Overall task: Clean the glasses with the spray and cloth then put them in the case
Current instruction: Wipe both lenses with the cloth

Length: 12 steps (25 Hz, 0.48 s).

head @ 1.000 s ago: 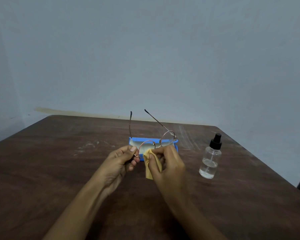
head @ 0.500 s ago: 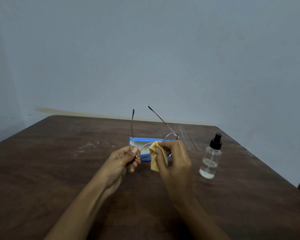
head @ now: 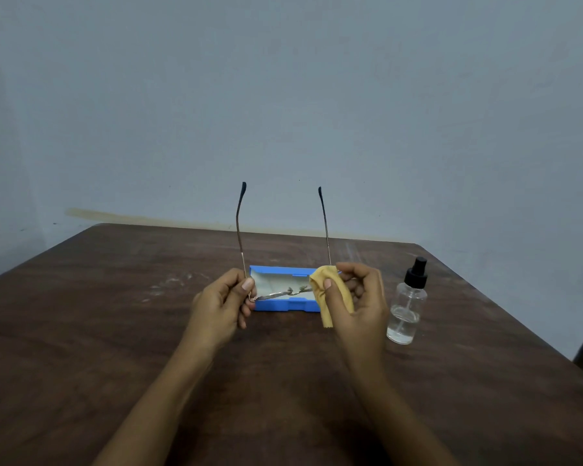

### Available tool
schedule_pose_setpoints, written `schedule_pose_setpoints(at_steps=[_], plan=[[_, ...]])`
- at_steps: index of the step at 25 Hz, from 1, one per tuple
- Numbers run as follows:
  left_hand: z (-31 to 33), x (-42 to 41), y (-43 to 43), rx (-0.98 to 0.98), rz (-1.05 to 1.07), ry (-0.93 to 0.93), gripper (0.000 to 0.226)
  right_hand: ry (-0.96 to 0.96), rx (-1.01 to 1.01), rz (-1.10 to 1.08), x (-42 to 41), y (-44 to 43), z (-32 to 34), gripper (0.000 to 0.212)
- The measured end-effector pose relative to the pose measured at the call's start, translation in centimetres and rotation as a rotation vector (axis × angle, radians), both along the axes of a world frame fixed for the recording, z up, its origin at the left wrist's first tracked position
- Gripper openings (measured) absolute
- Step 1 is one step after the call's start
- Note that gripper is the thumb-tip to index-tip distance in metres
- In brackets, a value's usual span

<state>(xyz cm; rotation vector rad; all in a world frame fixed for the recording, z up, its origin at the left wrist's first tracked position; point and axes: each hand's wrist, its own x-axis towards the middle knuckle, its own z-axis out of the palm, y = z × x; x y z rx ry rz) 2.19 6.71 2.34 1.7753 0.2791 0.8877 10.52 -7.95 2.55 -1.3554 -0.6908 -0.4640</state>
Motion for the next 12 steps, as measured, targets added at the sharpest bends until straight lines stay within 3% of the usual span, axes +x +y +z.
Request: schedule_pose_setpoints(at_steps=[5, 8, 12], plan=[[0.4, -0.3, -0.6, 0.257, 0.117, 0.034, 0.038, 0.242, 0.159, 0.085, 1.0, -0.4, 0.1, 0.038], [0.0, -0.1, -0.6, 0.296, 0.141, 0.039, 0.041, 0.348, 0.248, 0.101, 1.6, -1.1, 0.3, 0.036], [-0.5, 0.2, -0.8, 0.315, 0.142, 0.041, 0.04, 0.395, 0.154, 0.042, 1.9, -3.2, -0.1, 0.034]])
